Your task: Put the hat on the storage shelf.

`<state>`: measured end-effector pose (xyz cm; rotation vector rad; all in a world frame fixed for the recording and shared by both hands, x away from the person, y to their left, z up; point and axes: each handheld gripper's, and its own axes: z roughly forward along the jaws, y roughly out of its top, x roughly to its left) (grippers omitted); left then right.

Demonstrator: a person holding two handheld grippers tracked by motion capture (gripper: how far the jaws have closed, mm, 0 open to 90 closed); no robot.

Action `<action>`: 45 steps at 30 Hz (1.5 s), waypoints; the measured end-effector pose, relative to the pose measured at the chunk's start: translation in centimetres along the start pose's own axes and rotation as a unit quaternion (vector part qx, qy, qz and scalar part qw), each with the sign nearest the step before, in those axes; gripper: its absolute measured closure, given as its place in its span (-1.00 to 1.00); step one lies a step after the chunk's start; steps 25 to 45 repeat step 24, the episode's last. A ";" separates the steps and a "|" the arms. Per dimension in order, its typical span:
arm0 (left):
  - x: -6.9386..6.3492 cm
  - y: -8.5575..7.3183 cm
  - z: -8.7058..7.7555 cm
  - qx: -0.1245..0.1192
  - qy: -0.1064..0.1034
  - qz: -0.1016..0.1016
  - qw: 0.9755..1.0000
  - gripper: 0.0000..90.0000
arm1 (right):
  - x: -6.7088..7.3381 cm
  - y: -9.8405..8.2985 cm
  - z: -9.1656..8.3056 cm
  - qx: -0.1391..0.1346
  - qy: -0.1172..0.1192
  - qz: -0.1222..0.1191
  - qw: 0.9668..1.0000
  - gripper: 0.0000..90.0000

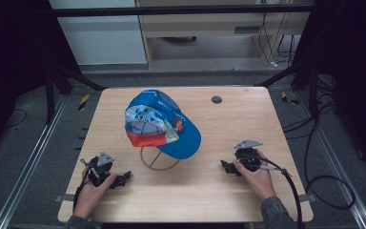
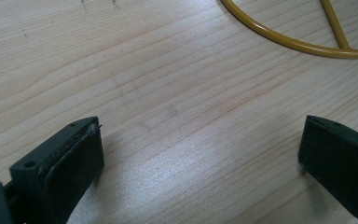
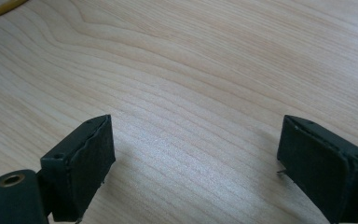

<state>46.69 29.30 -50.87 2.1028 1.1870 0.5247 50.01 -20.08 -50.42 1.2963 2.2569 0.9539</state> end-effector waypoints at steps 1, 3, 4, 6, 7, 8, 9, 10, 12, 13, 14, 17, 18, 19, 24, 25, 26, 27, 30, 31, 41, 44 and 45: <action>0.0 0.0 0.0 0.000 0.000 0.000 1.000 -1.00 | 0.1 -0.1 0.2 0.001 -0.001 0.003 1.000 -0.77; 0.0 0.0 0.0 0.000 0.000 0.000 1.000 -1.00 | 0.2 -0.1 0.4 -0.002 -0.007 0.005 1.000 -0.77; 0.0 0.0 0.0 0.000 0.000 0.000 1.000 -1.00 | 0.2 -0.1 0.4 -0.002 -0.007 0.005 1.000 -0.77; 0.0 0.0 0.0 0.000 0.000 0.000 1.000 -1.00 | 0.3 -0.1 0.5 -0.004 -0.012 0.001 1.000 -0.79; 0.0 0.0 0.0 0.000 0.000 0.000 1.000 -1.00 | 0.3 -0.1 0.5 -0.004 -0.012 0.001 1.000 -0.79; 0.0 0.0 0.0 0.000 0.000 0.000 1.000 -1.00 | 0.4 -0.1 0.6 -0.007 -0.016 0.001 1.000 -0.82; 0.0 0.0 0.0 0.000 0.000 0.000 1.000 -1.00 | 0.4 -0.1 0.6 -0.007 -0.016 0.001 1.000 -0.82; 0.0 0.0 0.0 0.000 0.000 0.000 1.000 -1.00 | 0.5 -0.2 0.6 -0.009 -0.018 0.001 1.000 -0.83; 0.0 0.0 0.0 0.000 0.000 0.000 1.000 -1.00 | 0.5 -0.3 0.7 -0.013 -0.019 0.002 1.000 -0.83; 0.0 0.0 0.0 0.000 0.000 0.000 1.000 -1.00 | 0.5 -0.4 0.7 -0.016 -0.020 0.002 1.000 -0.83; 0.0 0.0 0.0 0.000 0.000 0.000 1.000 -1.00 | 0.6 -0.4 0.6 -0.018 -0.019 0.004 1.000 -0.83; 0.0 0.0 0.0 0.000 0.000 0.000 1.000 -1.00 | 0.8 -0.6 0.5 -0.017 -0.021 0.004 1.000 -0.83; 0.0 0.0 0.0 0.000 0.000 0.000 1.000 -1.00 | 0.8 -0.7 0.4 -0.018 -0.021 0.003 1.000 -0.83; 0.0 0.0 0.0 0.000 0.000 0.000 1.000 -1.00 | 0.9 -0.8 0.3 -0.019 -0.021 0.003 1.000 -0.83; 0.0 0.0 0.0 0.000 0.000 0.000 1.000 -1.00 | 1.1 -0.9 0.3 -0.019 -0.024 0.005 1.000 -0.83; 0.0 0.0 0.0 0.000 0.000 0.000 1.000 -1.00 | 1.1 -0.9 0.3 -0.019 -0.024 0.005 1.000 -0.83; 0.0 0.0 0.0 0.000 0.000 0.000 1.000 -1.00 | 1.1 -0.9 0.3 -0.019 -0.024 0.005 1.000 -0.83; 0.0 0.0 0.0 0.000 0.000 0.000 1.000 -1.00 | 1.1 -0.9 0.3 -0.019 -0.024 0.005 1.000 -0.83; 0.0 0.0 0.0 0.000 0.000 0.000 1.000 -1.00 | 1.1 -0.9 0.3 -0.019 -0.024 0.005 1.000 -0.83; 0.0 0.0 0.0 0.000 0.000 0.000 1.000 -1.00 | 1.1 -0.9 0.3 -0.019 -0.024 0.005 1.000 -0.83; 0.0 0.0 0.0 0.000 0.000 0.000 1.000 -1.00 | 1.1 -0.9 0.3 -0.019 -0.024 0.005 1.000 -0.83; 0.0 0.0 0.0 0.000 0.000 0.000 1.000 -1.00 | 1.1 -0.9 0.3 -0.019 -0.024 0.005 1.000 -0.83; 0.0 0.0 0.0 0.000 0.000 0.000 1.000 -1.00 | 1.1 -0.9 0.3 -0.019 -0.024 0.005 1.000 -0.83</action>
